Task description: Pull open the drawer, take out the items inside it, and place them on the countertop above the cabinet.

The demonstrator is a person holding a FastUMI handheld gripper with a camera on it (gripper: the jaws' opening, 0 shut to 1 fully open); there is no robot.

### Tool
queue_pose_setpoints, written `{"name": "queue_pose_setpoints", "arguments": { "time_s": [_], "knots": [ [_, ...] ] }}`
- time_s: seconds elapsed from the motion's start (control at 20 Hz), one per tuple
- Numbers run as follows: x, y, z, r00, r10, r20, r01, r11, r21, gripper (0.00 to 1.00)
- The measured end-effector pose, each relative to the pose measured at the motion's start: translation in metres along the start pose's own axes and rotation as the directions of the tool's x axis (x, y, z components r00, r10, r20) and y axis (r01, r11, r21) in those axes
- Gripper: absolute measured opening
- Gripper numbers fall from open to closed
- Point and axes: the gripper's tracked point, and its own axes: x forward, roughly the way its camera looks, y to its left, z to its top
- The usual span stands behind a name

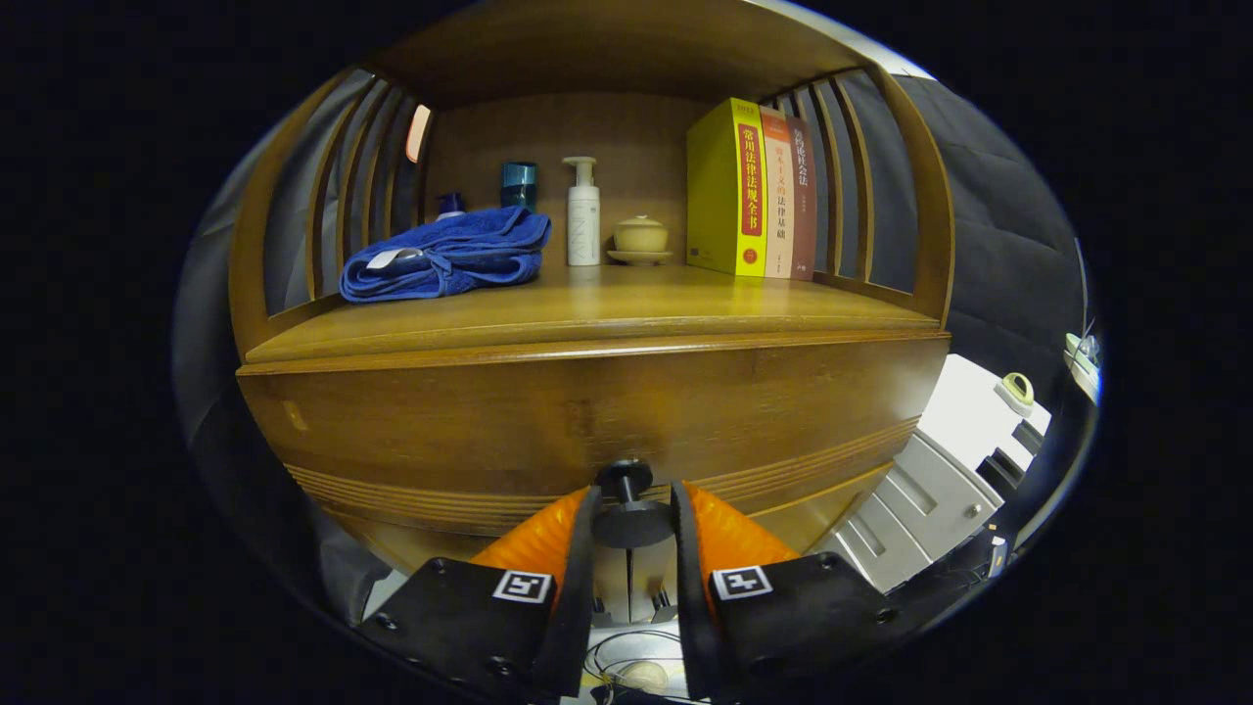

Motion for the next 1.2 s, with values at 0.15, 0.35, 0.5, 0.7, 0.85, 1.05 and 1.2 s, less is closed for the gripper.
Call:
{"name": "queue_pose_setpoints", "arguments": {
  "time_s": [0.15,0.35,0.5,0.7,0.85,1.05,1.2],
  "knots": [
    [0.0,0.0,-0.001,1.0,0.005,-0.013,-0.005,1.0,0.011,0.42],
    [-0.014,-0.002,-0.002,1.0,-0.009,0.011,0.009,1.0,0.009,0.39],
    [-0.026,-0.003,-0.005,1.0,-0.004,0.015,0.004,1.0,0.017,0.39],
    [-0.045,-0.007,-0.009,1.0,-0.012,0.016,0.012,1.0,0.022,0.39],
    [-0.056,-0.009,-0.012,0.999,-0.025,0.021,0.025,0.999,0.023,0.39],
    [-0.072,-0.01,-0.017,1.0,-0.013,0.019,0.013,1.0,0.013,0.39],
    [-0.086,-0.012,-0.021,1.0,-0.005,0.018,0.005,1.0,-0.001,0.39]
  ]
}}
